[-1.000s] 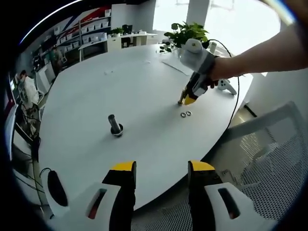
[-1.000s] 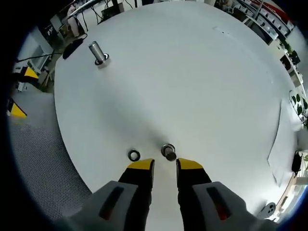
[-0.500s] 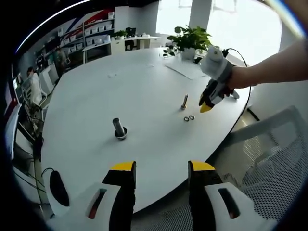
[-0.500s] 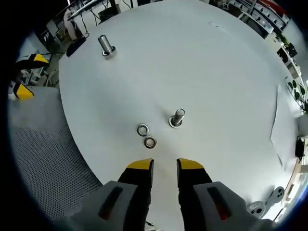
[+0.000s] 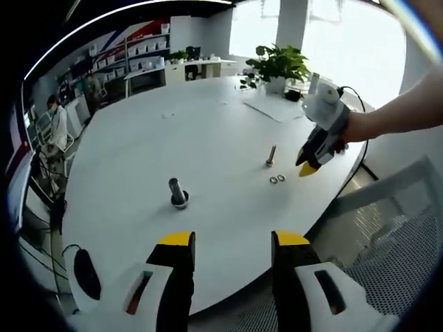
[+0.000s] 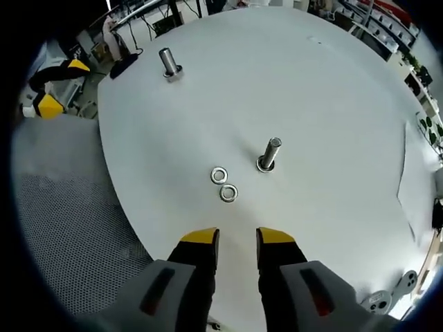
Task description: Place the washer onto the threaded stud by aligning its center hole with the stud, sliding it down to the base, and recovering from edge contact or off-axis alignment until the washer reaches the visible bottom stop.
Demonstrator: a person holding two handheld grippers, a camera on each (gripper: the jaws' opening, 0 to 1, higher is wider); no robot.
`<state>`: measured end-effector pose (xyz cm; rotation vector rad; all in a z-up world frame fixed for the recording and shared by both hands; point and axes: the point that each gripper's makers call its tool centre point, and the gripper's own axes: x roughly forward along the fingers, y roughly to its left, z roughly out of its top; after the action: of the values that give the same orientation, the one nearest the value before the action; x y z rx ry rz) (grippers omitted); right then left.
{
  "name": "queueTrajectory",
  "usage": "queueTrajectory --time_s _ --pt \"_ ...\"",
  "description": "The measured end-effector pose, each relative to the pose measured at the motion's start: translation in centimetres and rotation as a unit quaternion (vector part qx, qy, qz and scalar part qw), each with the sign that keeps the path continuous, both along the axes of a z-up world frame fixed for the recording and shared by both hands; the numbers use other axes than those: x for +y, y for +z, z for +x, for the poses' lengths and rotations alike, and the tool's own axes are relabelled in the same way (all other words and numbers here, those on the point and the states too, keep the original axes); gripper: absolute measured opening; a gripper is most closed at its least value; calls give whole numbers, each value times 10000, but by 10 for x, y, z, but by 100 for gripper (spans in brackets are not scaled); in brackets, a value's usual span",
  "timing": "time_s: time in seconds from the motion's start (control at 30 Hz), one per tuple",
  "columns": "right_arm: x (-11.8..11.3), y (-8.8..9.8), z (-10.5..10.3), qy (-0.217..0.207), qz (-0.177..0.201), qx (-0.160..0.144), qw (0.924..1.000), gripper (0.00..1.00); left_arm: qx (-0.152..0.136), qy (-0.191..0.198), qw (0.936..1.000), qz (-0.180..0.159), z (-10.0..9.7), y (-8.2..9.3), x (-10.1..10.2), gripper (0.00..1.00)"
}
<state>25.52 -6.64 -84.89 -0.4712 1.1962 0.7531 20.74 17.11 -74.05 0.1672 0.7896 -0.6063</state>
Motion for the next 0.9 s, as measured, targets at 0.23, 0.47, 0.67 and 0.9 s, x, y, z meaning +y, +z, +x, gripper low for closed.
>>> queueTrajectory --time_s 0.23,0.47,0.67,0.9 --pt "7 -3 1 115 161 -48 9998 26 -134 87 9998 155 3 2 5 42" --pt "17 3 2 242 284 -99 9993 26 -183 114 9993 298 7 -1 11 42" --pt "18 -2 2 256 324 -94 9991 26 -227 127 9992 312 7 0 12 42" --pt "25 -7 3 342 361 -107 9987 26 -248 158 9990 333 8 1 13 42"
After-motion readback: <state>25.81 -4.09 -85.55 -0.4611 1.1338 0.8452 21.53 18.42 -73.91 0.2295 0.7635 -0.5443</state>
